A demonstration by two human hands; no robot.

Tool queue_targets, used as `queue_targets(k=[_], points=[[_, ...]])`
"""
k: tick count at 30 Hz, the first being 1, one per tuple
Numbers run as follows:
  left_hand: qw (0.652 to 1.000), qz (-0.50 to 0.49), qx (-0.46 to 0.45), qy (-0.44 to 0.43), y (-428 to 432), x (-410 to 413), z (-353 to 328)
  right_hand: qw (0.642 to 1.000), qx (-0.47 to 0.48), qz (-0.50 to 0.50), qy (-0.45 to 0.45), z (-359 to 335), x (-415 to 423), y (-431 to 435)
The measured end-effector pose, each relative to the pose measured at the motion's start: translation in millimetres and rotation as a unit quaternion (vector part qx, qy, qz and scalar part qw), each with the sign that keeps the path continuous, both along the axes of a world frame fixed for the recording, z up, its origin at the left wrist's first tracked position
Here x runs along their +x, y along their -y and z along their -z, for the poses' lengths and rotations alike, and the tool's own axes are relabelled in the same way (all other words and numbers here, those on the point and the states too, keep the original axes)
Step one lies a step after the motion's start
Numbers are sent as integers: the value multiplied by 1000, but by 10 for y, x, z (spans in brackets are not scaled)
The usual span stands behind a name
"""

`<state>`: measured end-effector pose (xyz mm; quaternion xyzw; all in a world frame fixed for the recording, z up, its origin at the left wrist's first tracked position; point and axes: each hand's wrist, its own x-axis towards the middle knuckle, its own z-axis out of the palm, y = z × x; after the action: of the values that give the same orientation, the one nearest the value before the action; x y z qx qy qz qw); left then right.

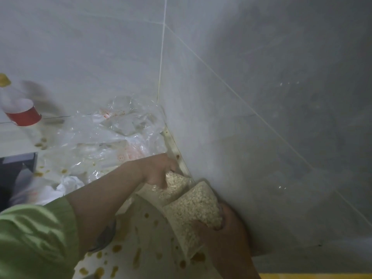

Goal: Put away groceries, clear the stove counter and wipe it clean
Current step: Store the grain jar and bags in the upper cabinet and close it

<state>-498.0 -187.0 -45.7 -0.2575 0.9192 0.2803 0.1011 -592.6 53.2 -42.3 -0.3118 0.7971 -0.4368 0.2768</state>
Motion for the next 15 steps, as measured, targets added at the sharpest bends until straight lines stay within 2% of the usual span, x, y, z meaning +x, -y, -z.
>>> queue_targets(k=[7,15], points=[[980,-126,108,-111,-9,228,-83,1000,-16,-16,18,-111,19,5],[902,-305,160,-261,-272,711,-665,996,-59,-42,42,-580,45,13]])
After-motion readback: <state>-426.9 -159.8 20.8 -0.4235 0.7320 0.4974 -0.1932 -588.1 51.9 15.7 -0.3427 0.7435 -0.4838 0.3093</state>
